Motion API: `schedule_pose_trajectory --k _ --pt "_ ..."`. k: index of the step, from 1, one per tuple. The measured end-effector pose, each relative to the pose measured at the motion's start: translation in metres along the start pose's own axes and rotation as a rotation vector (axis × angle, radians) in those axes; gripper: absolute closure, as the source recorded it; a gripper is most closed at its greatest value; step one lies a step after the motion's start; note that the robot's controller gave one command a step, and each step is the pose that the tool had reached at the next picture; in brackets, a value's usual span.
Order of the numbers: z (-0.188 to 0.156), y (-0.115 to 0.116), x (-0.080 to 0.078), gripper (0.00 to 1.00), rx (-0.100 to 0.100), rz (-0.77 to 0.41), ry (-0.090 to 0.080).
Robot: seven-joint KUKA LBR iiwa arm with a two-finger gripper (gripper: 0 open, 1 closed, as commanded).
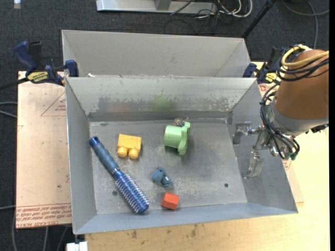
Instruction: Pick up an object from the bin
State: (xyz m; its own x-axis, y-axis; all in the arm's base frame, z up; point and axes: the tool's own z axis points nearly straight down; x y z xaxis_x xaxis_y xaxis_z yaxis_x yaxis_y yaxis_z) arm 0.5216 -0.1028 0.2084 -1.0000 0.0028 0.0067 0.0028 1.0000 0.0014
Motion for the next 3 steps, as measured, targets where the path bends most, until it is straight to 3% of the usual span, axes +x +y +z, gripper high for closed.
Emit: schedule_pose_trajectory --k 1,2,3 --pt "0.004 0.092 -0.002 0.00 -0.003 0.050 -0.007" --pt "0.041 0.144 -0.079 0.00 -0.001 -0.083 -0.011" --pt "0.143 0.135 -0.099 0.00 0.000 0.016 -0.002"
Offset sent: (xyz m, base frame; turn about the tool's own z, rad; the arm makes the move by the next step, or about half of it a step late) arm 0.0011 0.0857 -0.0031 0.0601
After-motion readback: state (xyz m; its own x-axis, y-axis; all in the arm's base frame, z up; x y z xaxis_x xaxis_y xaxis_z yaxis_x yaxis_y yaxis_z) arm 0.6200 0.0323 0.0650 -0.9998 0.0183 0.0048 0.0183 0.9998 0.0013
